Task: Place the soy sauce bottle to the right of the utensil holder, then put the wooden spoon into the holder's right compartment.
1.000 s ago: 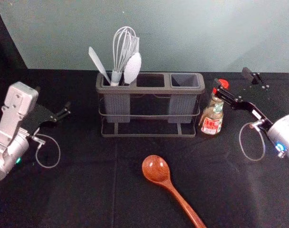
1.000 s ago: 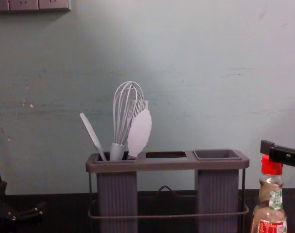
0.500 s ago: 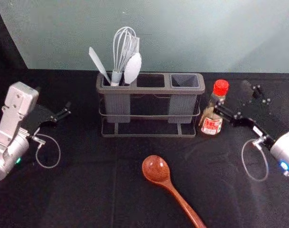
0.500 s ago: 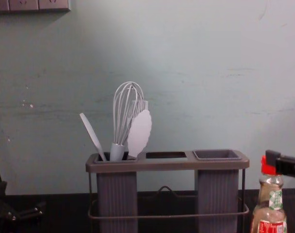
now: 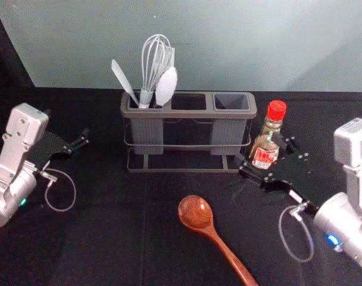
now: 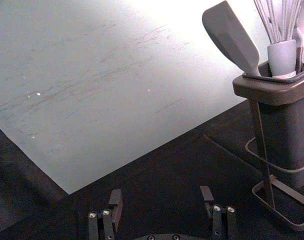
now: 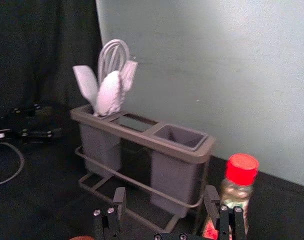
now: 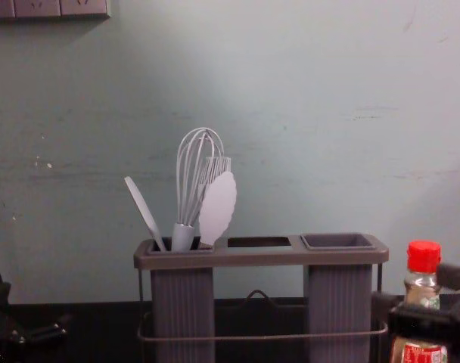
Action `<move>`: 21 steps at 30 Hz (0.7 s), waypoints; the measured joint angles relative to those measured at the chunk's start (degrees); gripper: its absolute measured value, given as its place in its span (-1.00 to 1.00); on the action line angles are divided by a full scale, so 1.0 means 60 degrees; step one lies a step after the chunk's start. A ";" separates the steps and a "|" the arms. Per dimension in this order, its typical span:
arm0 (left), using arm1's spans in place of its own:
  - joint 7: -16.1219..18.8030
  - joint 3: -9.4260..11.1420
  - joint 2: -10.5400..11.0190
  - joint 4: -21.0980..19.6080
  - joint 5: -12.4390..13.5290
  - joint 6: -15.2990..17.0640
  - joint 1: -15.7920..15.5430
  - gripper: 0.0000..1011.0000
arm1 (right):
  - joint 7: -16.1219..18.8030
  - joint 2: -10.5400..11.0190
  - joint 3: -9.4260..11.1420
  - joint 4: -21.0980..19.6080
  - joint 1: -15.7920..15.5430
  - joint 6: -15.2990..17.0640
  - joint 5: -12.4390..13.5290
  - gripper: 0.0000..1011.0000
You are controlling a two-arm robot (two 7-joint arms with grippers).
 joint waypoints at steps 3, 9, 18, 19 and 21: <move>0.0000 0.0001 0.0000 0.0000 0.0000 0.0000 0.0001 1.00 | -0.0033 -0.0118 -0.0158 -0.0035 -0.0102 0.0099 -0.0059 0.98; 0.0000 0.0000 0.0000 0.0000 0.0000 0.0000 0.0000 1.00 | -0.0039 -0.0299 -0.0451 -0.0035 -0.0194 0.0281 -0.0135 0.98; 0.0000 0.0001 -0.0001 0.0000 0.0000 0.0000 0.0001 1.00 | -0.0122 -0.0549 -0.0896 0.0197 -0.0195 0.0337 -0.0488 0.98; 0.0000 0.0000 -0.0001 0.0000 0.0000 0.0000 0.0000 1.00 | -0.0131 -0.0567 -0.0925 0.0213 -0.0195 0.0332 -0.0526 0.98; 0.0000 0.0000 0.0000 0.0000 0.0000 0.0000 0.0001 1.00 | -0.0149 -0.0618 -0.1003 0.0251 -0.0195 0.0295 -0.0651 0.98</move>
